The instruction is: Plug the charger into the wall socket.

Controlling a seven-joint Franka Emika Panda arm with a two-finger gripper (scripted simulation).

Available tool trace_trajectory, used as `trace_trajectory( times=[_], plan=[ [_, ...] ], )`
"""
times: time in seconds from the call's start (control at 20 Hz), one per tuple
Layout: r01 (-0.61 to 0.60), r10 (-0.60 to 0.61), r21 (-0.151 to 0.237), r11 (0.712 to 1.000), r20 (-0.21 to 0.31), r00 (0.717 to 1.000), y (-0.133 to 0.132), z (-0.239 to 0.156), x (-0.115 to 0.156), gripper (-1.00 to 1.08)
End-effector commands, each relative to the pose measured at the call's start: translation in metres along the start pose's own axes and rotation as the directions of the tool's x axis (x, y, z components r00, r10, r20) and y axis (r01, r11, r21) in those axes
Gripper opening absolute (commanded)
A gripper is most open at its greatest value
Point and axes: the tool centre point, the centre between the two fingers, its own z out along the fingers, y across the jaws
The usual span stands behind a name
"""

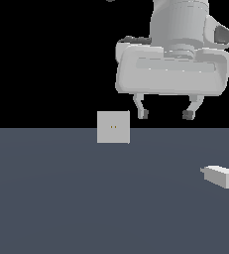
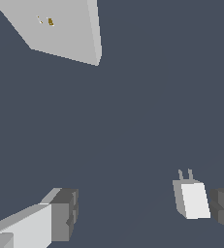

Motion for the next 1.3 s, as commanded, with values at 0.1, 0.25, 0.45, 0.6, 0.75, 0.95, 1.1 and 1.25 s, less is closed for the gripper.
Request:
trace_trajectory(
  times=[0.1,0.25,0.45,0.6,0.75,0.95,1.1,1.25],
  plan=[
    [0.017,-0.017,0.001,1.0,-0.03,0.999,0.021,0.012,-0.013,1.0],
    [0.027,-0.027,0.003,1.0,-0.048,0.998,0.035,0.02,-0.02,1.0],
    [0.04,-0.039,0.006,0.999,-0.072,0.997,0.051,0.03,-0.028,1.0],
    [0.048,-0.047,0.008,0.999,-0.087,0.995,0.062,0.037,-0.033,1.0],
    [0.055,-0.054,0.01,0.998,-0.1,0.994,0.071,0.043,-0.037,1.0],
    [0.063,-0.061,0.012,0.998,-0.112,0.992,0.08,0.049,-0.041,1.0],
    [0.067,-0.065,0.013,0.998,-0.118,0.991,0.084,0.052,-0.042,1.0],
    [0.069,-0.067,0.013,0.998,-0.121,0.99,0.087,0.053,-0.043,1.0]
  ],
)
